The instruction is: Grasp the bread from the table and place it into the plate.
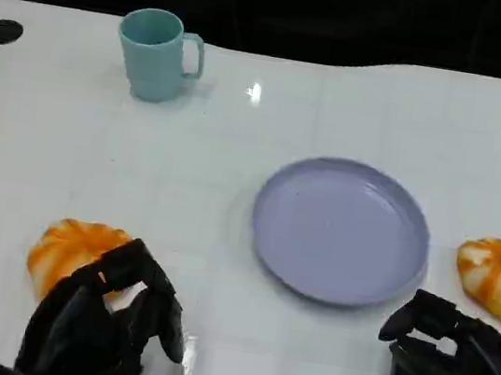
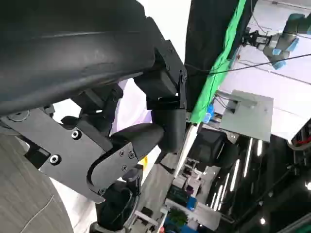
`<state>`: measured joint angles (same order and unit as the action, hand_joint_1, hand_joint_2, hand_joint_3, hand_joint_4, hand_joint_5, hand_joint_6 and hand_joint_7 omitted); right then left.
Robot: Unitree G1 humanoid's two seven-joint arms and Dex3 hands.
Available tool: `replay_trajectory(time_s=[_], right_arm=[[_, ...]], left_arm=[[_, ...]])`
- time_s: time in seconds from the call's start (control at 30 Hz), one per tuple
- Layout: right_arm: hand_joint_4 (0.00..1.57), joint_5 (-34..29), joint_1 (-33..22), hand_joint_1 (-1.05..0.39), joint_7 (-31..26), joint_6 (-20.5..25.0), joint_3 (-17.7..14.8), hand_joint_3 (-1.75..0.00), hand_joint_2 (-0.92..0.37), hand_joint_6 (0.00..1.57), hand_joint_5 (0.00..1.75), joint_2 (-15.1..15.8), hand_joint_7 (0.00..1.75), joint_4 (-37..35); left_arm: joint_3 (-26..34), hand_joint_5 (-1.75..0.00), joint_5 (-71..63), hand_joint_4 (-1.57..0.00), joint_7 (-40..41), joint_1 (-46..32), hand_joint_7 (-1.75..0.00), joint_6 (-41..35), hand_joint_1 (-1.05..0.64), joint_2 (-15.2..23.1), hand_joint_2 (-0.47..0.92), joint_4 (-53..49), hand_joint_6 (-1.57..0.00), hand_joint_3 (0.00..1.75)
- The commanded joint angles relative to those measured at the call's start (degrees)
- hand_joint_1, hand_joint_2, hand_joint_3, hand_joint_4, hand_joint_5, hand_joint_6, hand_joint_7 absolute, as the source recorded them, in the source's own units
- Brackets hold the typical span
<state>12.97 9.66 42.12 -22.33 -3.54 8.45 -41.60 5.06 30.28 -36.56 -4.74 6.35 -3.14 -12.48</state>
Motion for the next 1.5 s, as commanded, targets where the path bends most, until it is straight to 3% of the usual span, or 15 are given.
replay_trajectory(time_s=[0.03,0.13,0.6,0.67,0.73,0.83,0.9,0.97,1.0,1.13,1.37,1.5], right_arm=[[0.69,0.5,-1.4,-0.59,1.3,2.1,-0.2,-0.27,-0.92,0.7,1.73,1.0,1.4,-0.2],[0.65,2.1,-1.2,-0.53,3.7,2.0,-0.8,-0.28,-0.92,0.66,1.74,0.8,1.39,-0.8],[0.64,1.5,-2.1,-0.54,1.7,-0.2,-0.5,-0.26,-0.92,0.68,1.75,0.4,1.35,0.2],[0.65,1.5,-2.3,-0.53,1.5,0.2,-0.5,-0.26,-0.92,0.68,1.75,0.3,1.35,0.5],[0.65,1.1,-2.3,-0.54,1.1,0.3,-0.3,-0.26,-0.92,0.68,1.75,0.3,1.35,0.7],[0.65,1.2,-2.4,-0.54,1.0,0.6,-0.2,-0.26,-0.92,0.68,1.75,0.1,1.36,1.0],[0.65,1.2,-2.4,-0.54,1.0,1.3,-0.2,-0.25,-0.92,0.68,1.75,0.1,1.36,1.2],[0.65,0.8,-2.4,-0.55,0.7,0.9,0.0,-0.25,-0.92,0.68,1.75,0.2,1.35,1.3],[0.65,0.6,-2.5,-0.55,0.5,0.6,0.0,-0.25,-0.92,0.69,1.75,0.2,1.35,1.3],[0.66,1.1,-2.4,-0.53,1.3,0.6,-0.4,-0.25,-0.92,0.69,1.75,-0.2,1.35,1.0],[0.65,1.0,-2.7,-0.55,1.0,1.9,-0.3,-0.24,-0.92,0.68,1.75,-0.2,1.35,1.8],[0.66,0.7,-2.6,-0.55,0.6,1.8,-0.2,-0.24,-0.92,0.7,1.75,-0.1,1.34,1.8]], left_arm=[[0.6,-1.58,-0.4,-0.86,0.0,-0.3,-1.39,0.4,-0.34,0.5,0.45,0.2,-0.8,1.1],[0.5,-1.6,-0.8,-0.85,0.2,-0.3,-1.41,0.8,-0.32,0.4,0.41,0.4,-0.79,1.26],[0.7,-1.59,-1.2,-0.86,0.2,0.2,-1.41,0.4,-0.31,1.0,0.4,0.4,-0.79,1.26],[0.9,-1.59,-1.2,-0.84,-0.1,0.3,-1.42,0.7,-0.33,1.1,0.42,0.3,-0.77,1.22],[0.7,-1.56,-3.0,-0.8,0.7,0.2,-1.39,2.4,-0.37,1.3,0.49,0.3,-0.74,1.06],[0.0,-1.37,-8.8,-0.7,2.3,-0.1,-1.24,7.8,-0.39,2.2,0.61,0.9,-0.68,0.86],[-0.6,-1.05,-14.4,-0.65,5.2,-0.7,-0.79,11.3,-0.35,3.2,0.64,2.1,-0.68,0.75],[-1.3,-0.88,-19.2,-0.66,7.7,-1.2,-0.55,14.0,-0.36,4.2,0.65,3.2,-0.71,0.68],[-1.6,-0.82,-21.0,-0.64,8.6,-1.3,-0.45,15.1,-0.41,4.7,0.75,3.6,-0.7,0.48],[-2.8,-0.76,-25.4,-0.59,11.4,-2.1,-0.3,17.7,-0.48,6.4,0.91,5.8,-0.69,0.14],[-3.9,-0.69,-37.7,-0.46,19.4,-3.4,-0.21,17.8,-0.59,9.8,0.92,12.8,-0.62,0.09],[-3.9,-0.78,-49.6,-0.28,24.9,-3.1,-0.11,19.3,-0.58,13.8,0.92,16.8,-0.52,0.09]])
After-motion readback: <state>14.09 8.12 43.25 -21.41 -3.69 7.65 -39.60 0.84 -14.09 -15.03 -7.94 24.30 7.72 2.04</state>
